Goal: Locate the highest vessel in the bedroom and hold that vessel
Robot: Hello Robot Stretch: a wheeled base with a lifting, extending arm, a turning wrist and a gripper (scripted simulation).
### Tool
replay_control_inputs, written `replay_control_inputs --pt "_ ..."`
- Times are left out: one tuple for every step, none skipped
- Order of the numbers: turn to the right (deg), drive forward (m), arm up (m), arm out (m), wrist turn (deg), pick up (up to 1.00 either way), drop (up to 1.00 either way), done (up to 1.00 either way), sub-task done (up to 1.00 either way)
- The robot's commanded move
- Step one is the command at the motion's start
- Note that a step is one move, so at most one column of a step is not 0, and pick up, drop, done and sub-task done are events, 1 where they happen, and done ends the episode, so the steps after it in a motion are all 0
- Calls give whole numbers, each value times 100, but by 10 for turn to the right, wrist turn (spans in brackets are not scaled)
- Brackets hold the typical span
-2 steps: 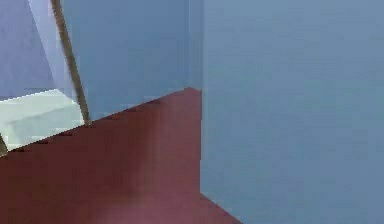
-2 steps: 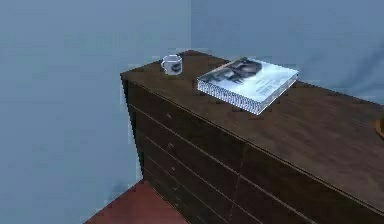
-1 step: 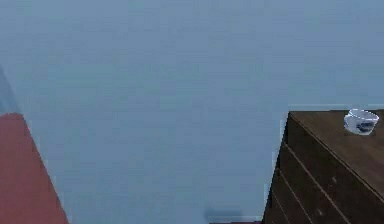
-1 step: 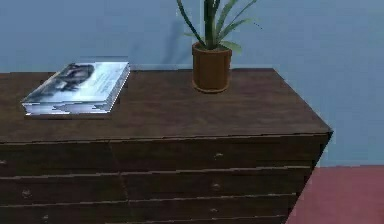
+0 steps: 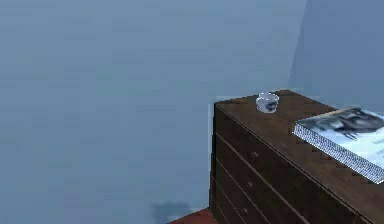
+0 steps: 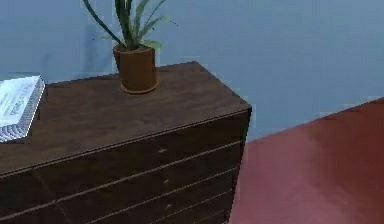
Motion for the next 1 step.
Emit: replay_control_inputs --pt "30 0 0 0 0 0 0 0 0"
